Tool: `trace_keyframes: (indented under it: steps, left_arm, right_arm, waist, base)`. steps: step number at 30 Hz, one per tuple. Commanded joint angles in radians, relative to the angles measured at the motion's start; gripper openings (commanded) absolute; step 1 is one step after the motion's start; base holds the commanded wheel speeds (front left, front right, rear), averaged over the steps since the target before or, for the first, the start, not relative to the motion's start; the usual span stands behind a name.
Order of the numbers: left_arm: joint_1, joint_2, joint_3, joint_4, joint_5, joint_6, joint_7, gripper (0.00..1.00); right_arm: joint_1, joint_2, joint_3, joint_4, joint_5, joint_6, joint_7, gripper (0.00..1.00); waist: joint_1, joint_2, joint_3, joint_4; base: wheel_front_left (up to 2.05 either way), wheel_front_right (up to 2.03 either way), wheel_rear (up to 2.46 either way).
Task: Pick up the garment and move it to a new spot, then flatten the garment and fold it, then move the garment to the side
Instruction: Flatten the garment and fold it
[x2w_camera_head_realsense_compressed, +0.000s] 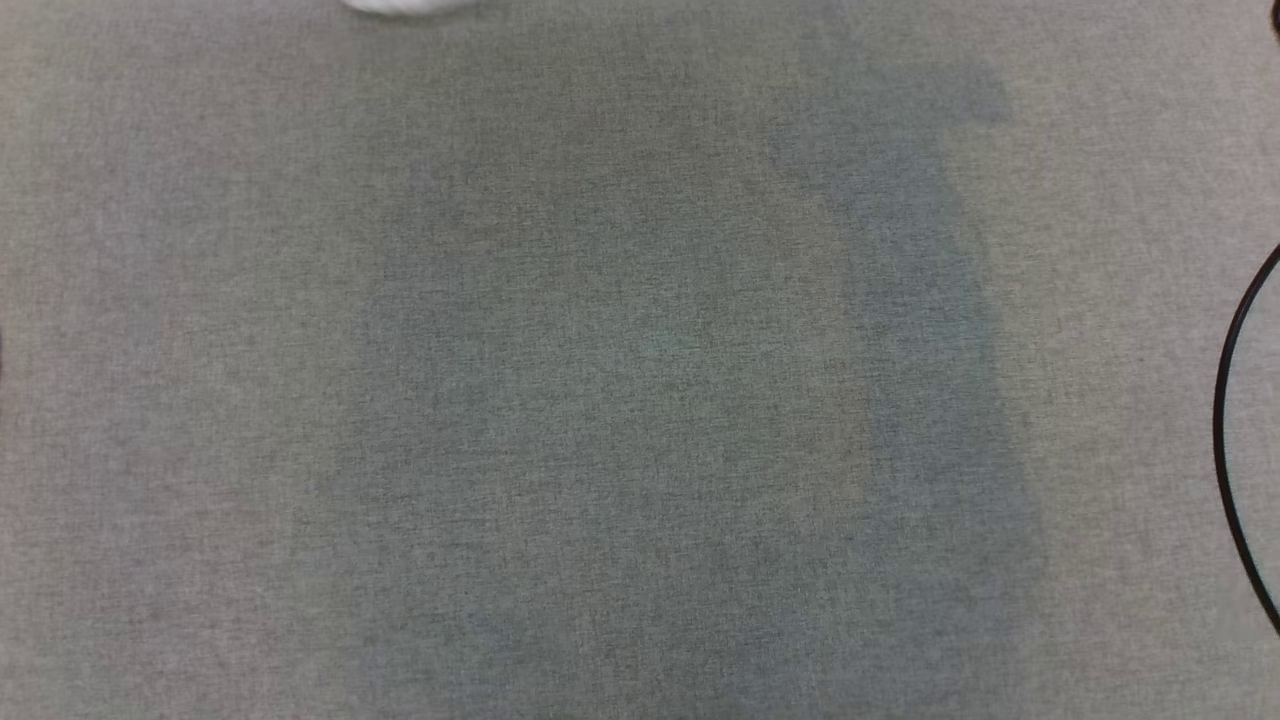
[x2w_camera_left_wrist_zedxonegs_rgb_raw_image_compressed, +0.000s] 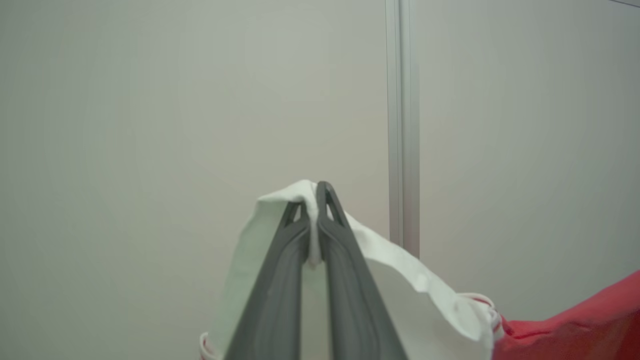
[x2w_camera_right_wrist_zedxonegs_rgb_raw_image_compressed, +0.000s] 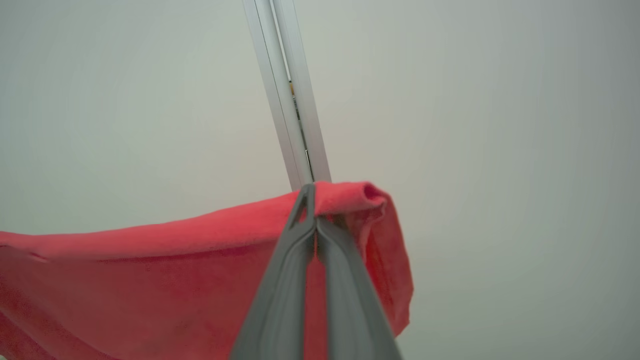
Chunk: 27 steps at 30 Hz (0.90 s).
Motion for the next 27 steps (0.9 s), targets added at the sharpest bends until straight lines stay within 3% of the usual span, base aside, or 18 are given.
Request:
trace_keyframes:
  steps: [1,8,14,20,27]
  left_arm:
    - [-0.027,-0.009,-0.021,0.02,-0.012,-0.002,-0.013,0.0]
    - [0.012,-0.016,-0.131,0.077,-0.092,-0.002,-0.074,0.0]
    - [0.206,0.0,-0.165,0.064,-0.134,-0.002,-0.127,0.0]
    - [0.536,-0.006,-0.029,-0.095,-0.117,0.019,-0.132,0.0]
    - [1.004,-0.064,0.107,-0.344,-0.039,0.073,-0.132,0.0]
  right_arm:
    - [-0.028,-0.008,0.01,0.018,0.006,0.0,-0.01,0.0]
    - [0.021,-0.008,0.101,0.053,0.052,0.0,-0.03,0.0]
    - [0.236,-0.03,0.218,-0.045,0.171,0.0,-0.067,0.0]
    - [0.535,-0.083,0.344,-0.167,0.284,0.0,-0.094,0.0]
    - [0.882,-0.17,0.384,-0.314,0.411,0.0,-0.121,0.0]
  waist:
    - [-0.0001,-0.0001,0.005,0.003]
    - [-0.0001,-0.0001,0.022,0.013]
    - [-0.0001,-0.0001,0.01,0.026]
    - [-0.0001,-0.0001,-0.058,0.045]
    - [-0.0001,-0.0001,-0.145,0.066]
  base:
    - [0.0,0.0,0.0]
    - [0.0,0.0,0.0]
    - [0.0,0.0,0.0]
    - [0.0,0.0,0.0]
    - [0.0,0.0,0.0]
